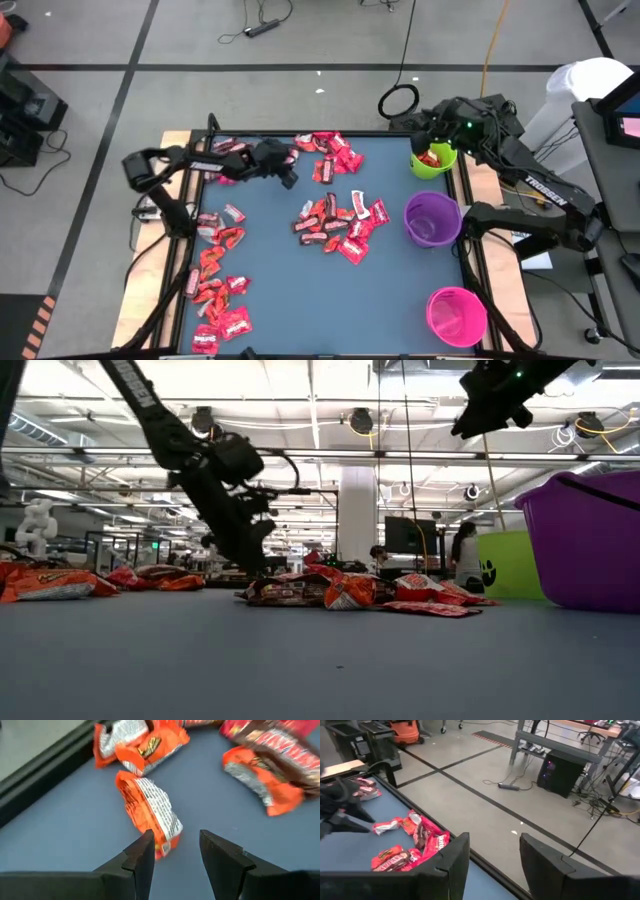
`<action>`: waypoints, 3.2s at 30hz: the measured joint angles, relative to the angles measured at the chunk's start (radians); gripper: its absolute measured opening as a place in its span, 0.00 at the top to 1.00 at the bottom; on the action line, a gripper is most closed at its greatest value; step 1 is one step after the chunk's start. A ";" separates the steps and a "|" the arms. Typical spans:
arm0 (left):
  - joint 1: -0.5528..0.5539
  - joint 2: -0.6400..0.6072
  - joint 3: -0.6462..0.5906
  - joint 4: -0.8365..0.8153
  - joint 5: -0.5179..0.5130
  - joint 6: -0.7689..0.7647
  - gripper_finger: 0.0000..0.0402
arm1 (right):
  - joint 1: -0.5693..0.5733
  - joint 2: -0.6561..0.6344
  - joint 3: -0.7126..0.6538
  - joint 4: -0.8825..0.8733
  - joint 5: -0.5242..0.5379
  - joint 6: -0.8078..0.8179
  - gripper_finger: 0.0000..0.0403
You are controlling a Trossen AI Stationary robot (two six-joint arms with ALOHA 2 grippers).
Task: Organize candy in baskets
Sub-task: Put the orange chocolate bar into the green bucket
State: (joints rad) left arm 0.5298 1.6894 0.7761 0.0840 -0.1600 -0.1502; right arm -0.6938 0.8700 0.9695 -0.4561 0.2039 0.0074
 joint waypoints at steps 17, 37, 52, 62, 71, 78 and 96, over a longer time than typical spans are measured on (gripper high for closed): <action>0.013 0.164 0.106 -0.031 -0.137 0.038 0.60 | 0.057 0.005 0.000 0.004 0.000 0.000 0.60; -0.004 0.134 0.100 -0.088 -0.142 0.259 0.96 | 0.069 0.010 0.000 0.011 0.004 -0.019 0.60; -0.259 -0.104 0.099 -0.104 -0.212 0.380 0.94 | 0.193 0.163 0.000 0.029 -0.315 -0.180 0.60; -0.430 -0.198 0.099 -0.029 -0.150 0.448 0.94 | 0.363 0.283 -0.001 0.095 -0.319 -0.261 0.60; -0.489 -0.200 0.099 0.066 -0.026 0.475 0.94 | 0.457 0.421 -0.002 0.204 -0.394 -0.304 0.60; -0.496 -0.200 0.099 0.086 -0.026 0.471 0.94 | 0.499 0.518 -0.002 0.316 -0.415 -0.366 0.48; -0.499 -0.200 0.099 0.125 0.030 0.445 0.94 | 0.541 0.599 0.000 0.430 -0.360 -0.518 0.44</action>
State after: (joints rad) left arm 0.0311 1.4899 0.8753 0.2086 -0.1303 0.2951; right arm -0.1524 1.4689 0.9695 -0.0259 -0.1566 -0.5110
